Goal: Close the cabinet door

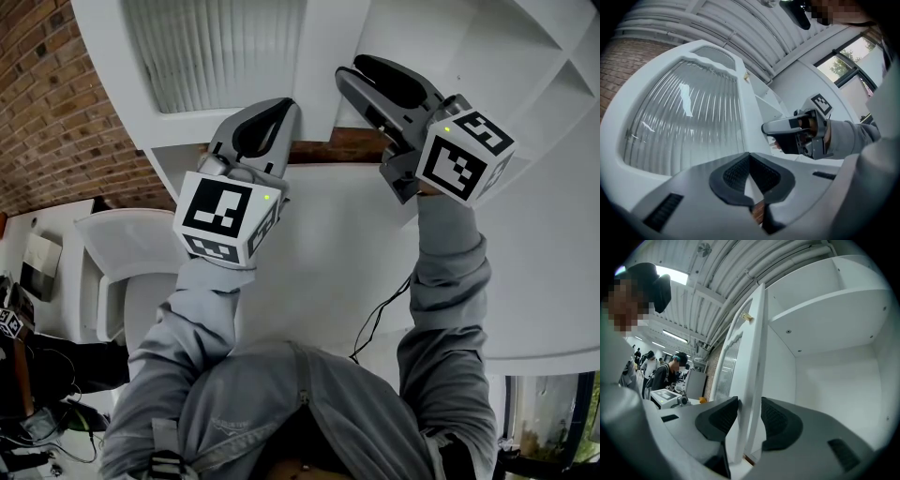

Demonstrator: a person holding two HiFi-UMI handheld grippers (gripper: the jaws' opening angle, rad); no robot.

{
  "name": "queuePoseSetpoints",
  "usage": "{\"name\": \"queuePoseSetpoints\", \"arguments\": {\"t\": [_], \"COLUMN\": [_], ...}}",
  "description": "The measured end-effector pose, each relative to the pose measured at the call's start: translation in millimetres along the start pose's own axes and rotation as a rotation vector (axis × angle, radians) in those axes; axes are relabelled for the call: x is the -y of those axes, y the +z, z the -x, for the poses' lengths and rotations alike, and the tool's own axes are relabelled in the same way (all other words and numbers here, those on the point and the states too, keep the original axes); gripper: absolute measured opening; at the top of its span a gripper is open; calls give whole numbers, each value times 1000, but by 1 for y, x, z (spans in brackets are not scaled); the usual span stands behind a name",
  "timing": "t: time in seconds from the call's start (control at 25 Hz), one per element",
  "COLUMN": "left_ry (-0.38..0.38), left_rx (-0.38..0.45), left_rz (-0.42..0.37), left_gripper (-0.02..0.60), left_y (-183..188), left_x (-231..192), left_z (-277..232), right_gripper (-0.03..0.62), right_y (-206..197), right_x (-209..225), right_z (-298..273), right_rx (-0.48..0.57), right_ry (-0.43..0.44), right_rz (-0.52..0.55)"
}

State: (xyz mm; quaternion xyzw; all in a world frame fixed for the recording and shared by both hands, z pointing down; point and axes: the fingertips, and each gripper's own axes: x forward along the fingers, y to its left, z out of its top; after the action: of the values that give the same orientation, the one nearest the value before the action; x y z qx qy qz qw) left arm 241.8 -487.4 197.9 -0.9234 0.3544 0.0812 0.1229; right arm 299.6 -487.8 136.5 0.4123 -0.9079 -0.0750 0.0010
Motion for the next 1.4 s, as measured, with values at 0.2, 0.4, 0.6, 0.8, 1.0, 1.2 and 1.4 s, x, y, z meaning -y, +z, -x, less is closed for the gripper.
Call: {"name": "queuePoseSetpoints", "arguments": {"t": [0.2,0.4,0.6,0.8,1.0,1.2,1.4], "left_ry": [6,10,12,20,29,32,13], "left_rx": [-4,-7,-9,-9,-13,-42,-71], "left_rz": [5,1,0,-5,-12,-20,9], "left_gripper": [2,3,3,3,3,3,3], "left_y": [-3,-4,-6,-5,-5,-8,-16], "left_x": [-7,-8,-8,-8,-7,-6,2], "left_z": [-5,-8,-10,-10,-12,-10,-4], "right_gripper": [169,169,169,170,170,170,170], "right_y": [-2,-3,-5,-5,-4,-4,-4], "right_x": [7,11,15,15,15,16,17], "right_z": [-9,-11,-12,-12,-11,-12,-9], "right_rx": [3,18,30,34,34,35,56], "right_ry": [-8,-12,-14,0,-20,-28,-55], "right_rz": [-12,-24,-33,-48,-27,-18,-51]}}
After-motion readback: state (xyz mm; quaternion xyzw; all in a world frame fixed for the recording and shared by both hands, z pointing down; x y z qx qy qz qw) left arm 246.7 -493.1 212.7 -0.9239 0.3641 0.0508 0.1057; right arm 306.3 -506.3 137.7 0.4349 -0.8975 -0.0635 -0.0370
